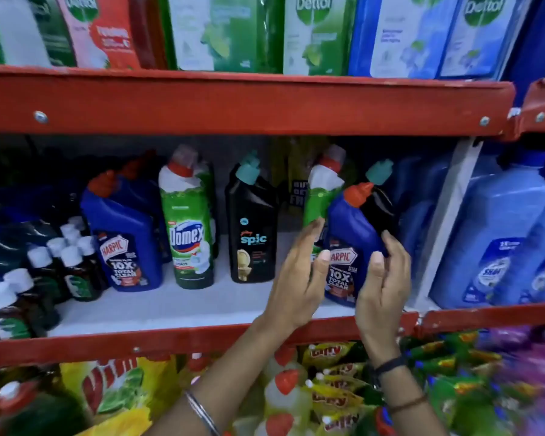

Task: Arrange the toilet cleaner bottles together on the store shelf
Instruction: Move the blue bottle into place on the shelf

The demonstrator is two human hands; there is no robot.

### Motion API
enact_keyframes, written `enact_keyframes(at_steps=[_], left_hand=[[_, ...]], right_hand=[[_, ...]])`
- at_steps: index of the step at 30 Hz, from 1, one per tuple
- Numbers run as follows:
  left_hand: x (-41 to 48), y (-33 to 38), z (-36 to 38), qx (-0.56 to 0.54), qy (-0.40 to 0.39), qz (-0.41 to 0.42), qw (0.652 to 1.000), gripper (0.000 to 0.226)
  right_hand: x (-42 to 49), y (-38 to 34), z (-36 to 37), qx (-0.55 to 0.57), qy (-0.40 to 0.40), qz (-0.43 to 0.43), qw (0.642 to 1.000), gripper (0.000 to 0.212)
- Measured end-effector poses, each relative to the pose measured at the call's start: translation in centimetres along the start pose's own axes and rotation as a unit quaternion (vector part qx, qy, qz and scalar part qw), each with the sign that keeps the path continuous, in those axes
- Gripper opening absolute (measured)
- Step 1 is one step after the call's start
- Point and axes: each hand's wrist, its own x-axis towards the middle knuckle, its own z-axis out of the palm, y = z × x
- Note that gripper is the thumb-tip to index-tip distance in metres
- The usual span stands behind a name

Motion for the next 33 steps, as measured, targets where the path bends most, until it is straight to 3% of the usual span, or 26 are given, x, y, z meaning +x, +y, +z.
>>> enact_keyframes(at_steps=[4,11,15,23,33], left_hand=[[0.2,-0.3,1.9,-0.060,-0.004,-0.107,0.992,0.040],[0.4,-2.1,3.3,0.007,-0.025,-0.183,0.983,0.040],[0.1,-2.1,3.4,0.045,-0.027,-0.196,0.979,0.033],[-0.9,-0.6,0.9,-0.029,0.034,-0.213,0.976,0.034],[-4.1,0.0,-10.0,-0.080,0.118,-0.180,0.973,0.049]], right_hand=[[-0.7,1.6,0.0,0.014,-0.016,0.072,0.997,0.067],[-0.4,3.4,-0.3,-0.031,-0.070,0.082,0.994,0.044],[-0.2,3.4,-0.5,-0.021,-0.065,0.085,0.994,0.042],[-0.9,1.6,-0.4,0.014,-0.081,0.098,0.992,0.047],[-4.6,-6.3,4.9,0.110,-0.123,0.106,0.981,0.043]])
